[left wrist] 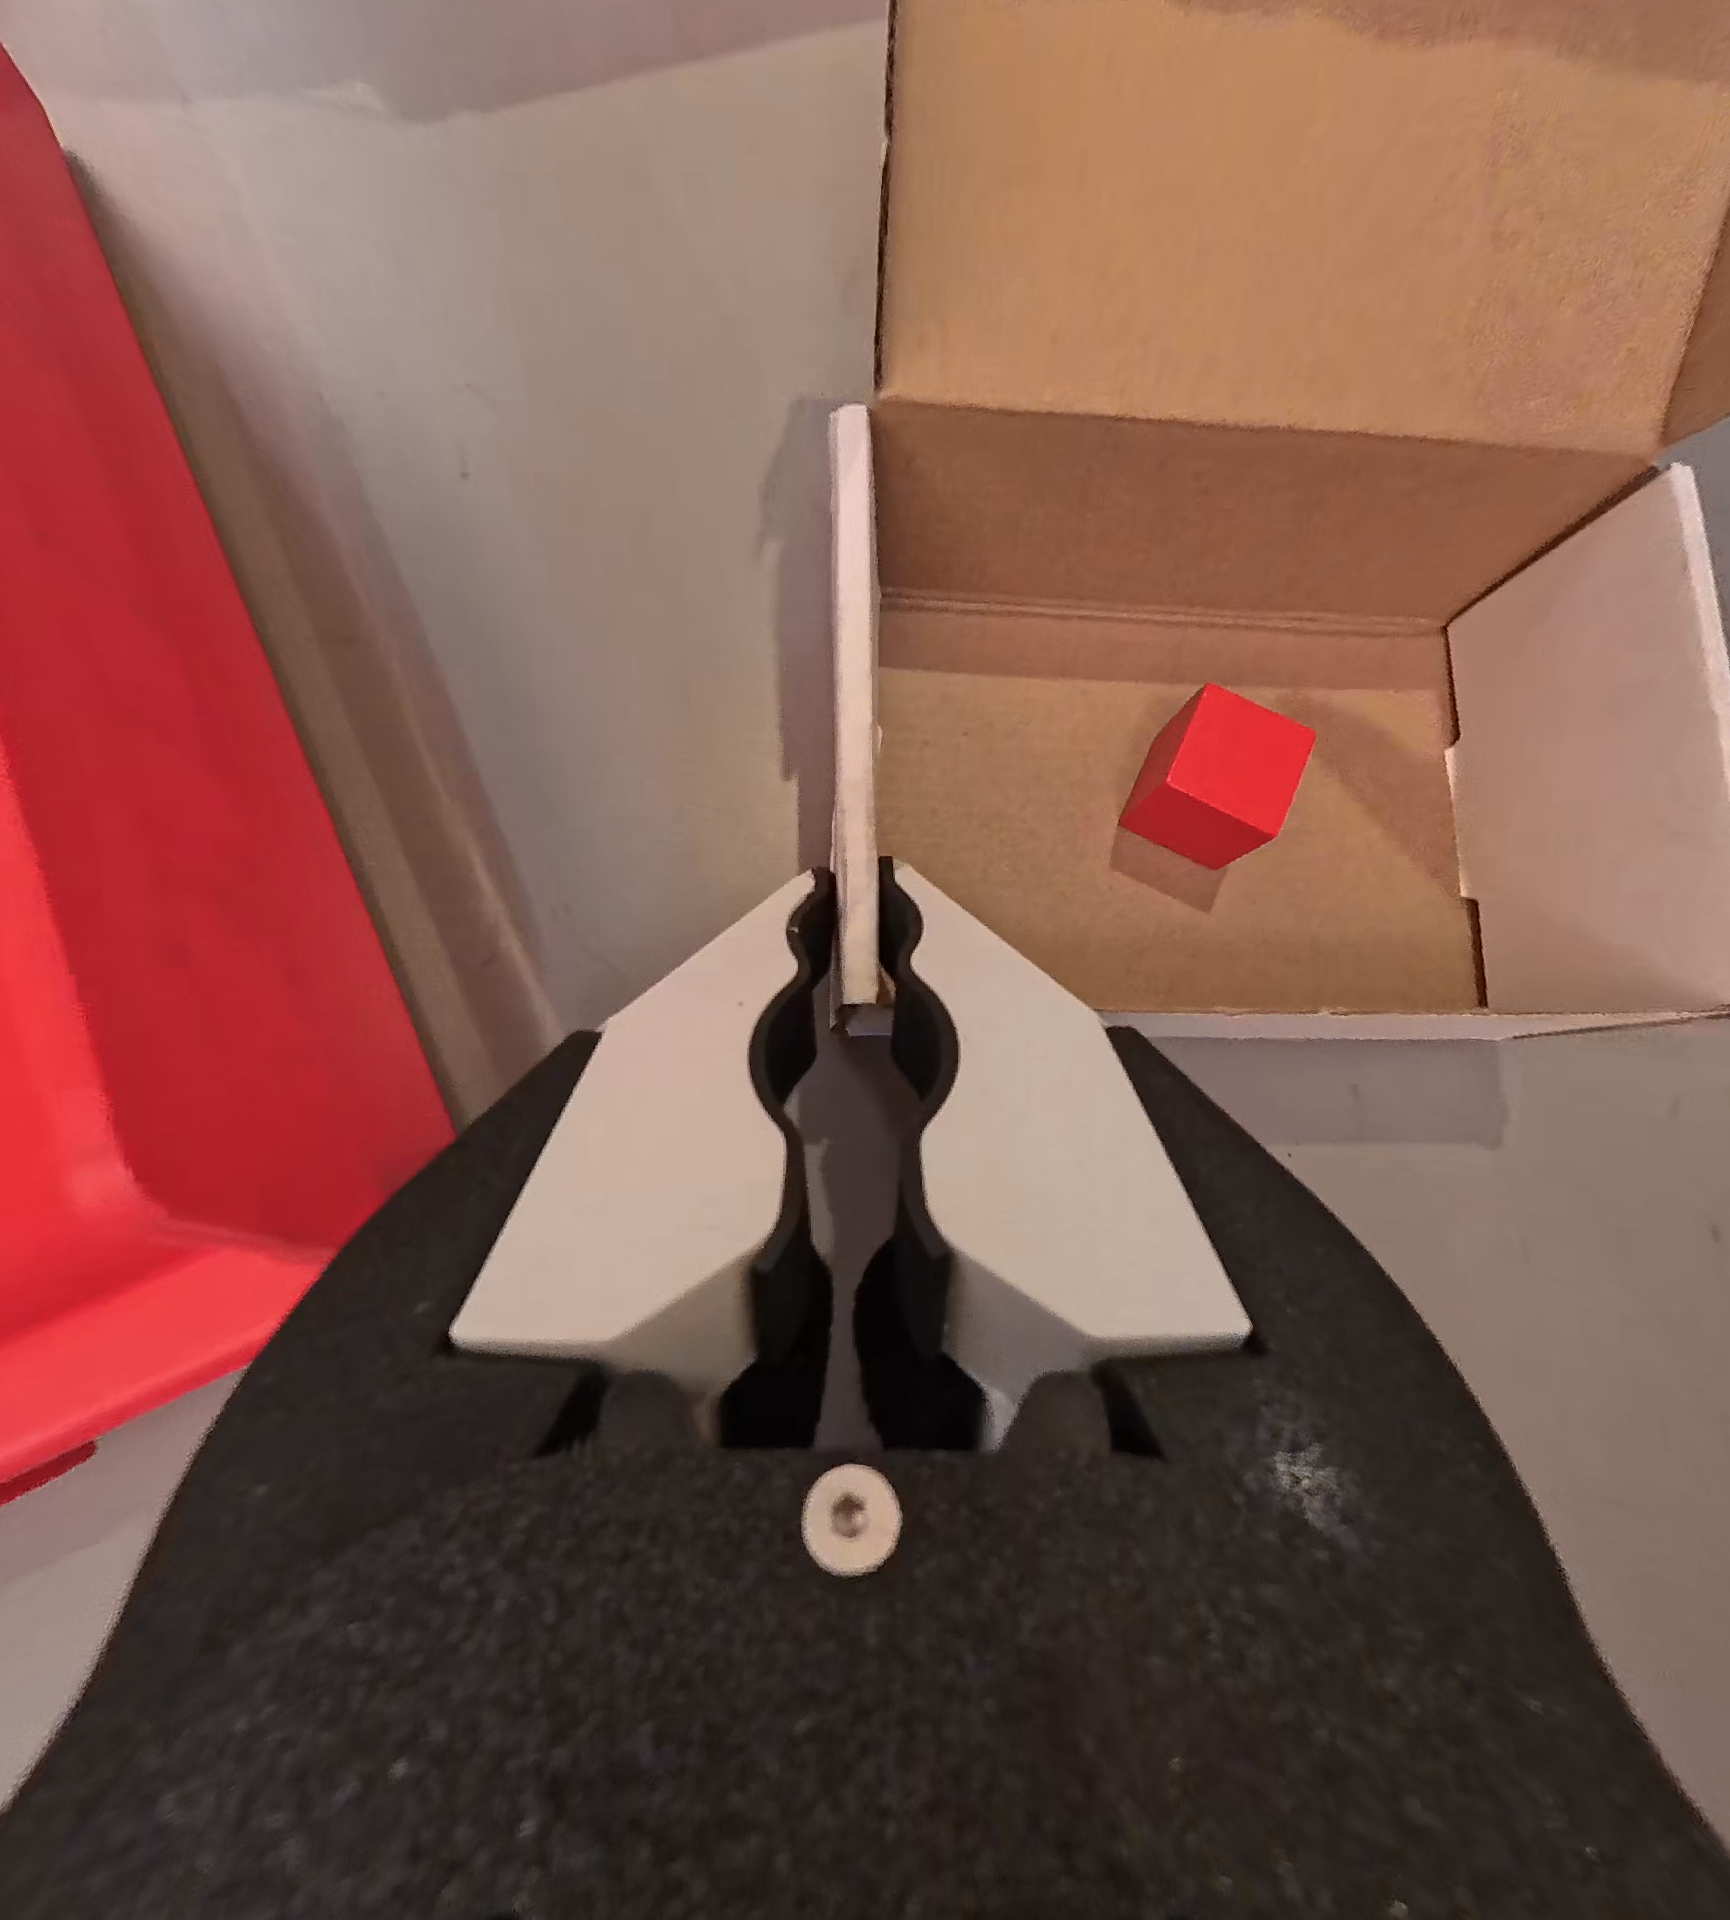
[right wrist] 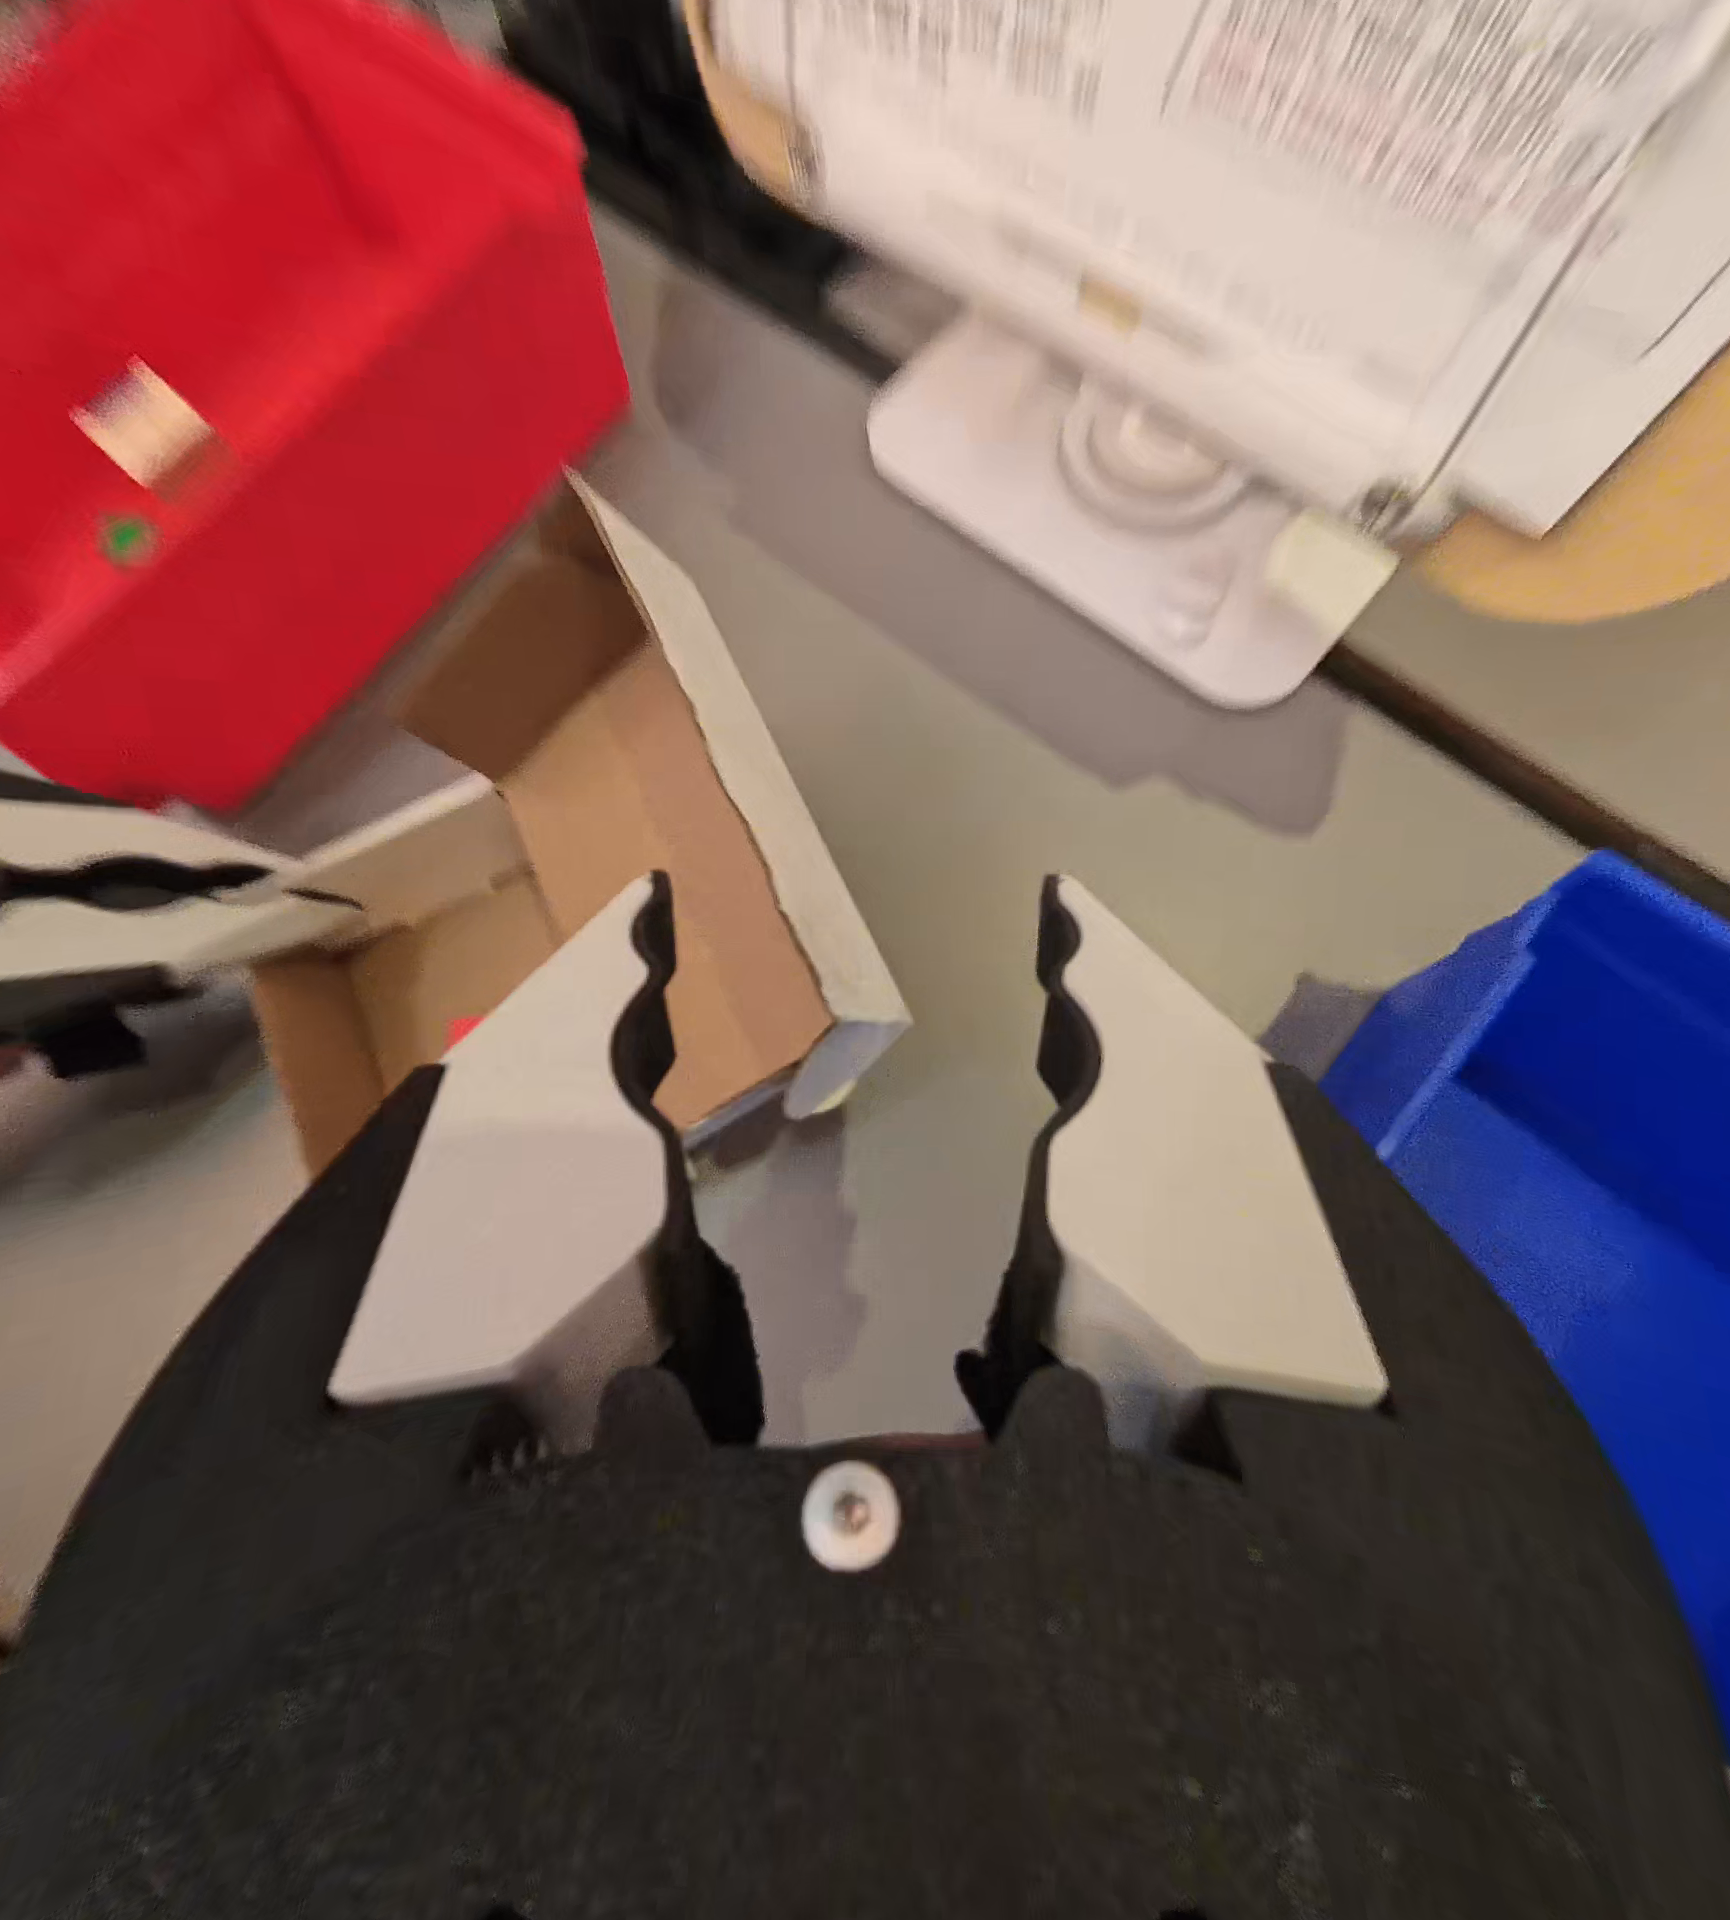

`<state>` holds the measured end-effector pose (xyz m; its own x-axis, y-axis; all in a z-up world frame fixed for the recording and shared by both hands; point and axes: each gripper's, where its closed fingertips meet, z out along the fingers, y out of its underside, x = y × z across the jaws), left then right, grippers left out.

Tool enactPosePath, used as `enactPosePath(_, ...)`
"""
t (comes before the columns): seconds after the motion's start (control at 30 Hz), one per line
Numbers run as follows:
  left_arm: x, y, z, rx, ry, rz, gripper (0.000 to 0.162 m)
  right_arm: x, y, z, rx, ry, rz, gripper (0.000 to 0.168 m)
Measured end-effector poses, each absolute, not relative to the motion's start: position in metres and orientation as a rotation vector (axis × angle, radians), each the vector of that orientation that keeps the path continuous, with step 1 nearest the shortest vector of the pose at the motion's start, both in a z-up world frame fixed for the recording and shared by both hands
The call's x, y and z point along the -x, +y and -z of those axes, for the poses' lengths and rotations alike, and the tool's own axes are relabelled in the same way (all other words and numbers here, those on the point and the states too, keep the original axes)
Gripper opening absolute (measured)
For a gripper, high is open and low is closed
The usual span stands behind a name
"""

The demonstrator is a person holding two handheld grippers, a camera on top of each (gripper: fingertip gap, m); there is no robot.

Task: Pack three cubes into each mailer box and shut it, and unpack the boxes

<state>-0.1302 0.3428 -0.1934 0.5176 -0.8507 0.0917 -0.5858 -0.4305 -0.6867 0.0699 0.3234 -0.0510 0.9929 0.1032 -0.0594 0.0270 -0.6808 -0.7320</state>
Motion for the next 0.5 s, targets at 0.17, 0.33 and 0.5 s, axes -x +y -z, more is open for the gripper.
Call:
enactPosePath(0.17,0.131,0.343,0.193,2.163,1.176,0.581,0.005,-0.031,0.275,0.022,1.949,-0.109,-0.156,0.071)
enactPosePath(0.33,0.132,0.344,0.193,2.162,1.181,0.588,0.005,0.038,0.239,0.096,1.848,-0.128,-0.290,0.113)
enactPosePath(0.5,0.131,0.344,0.193,2.156,1.197,0.581,0.005,0.048,0.244,0.161,1.977,-0.184,-0.201,0.139)
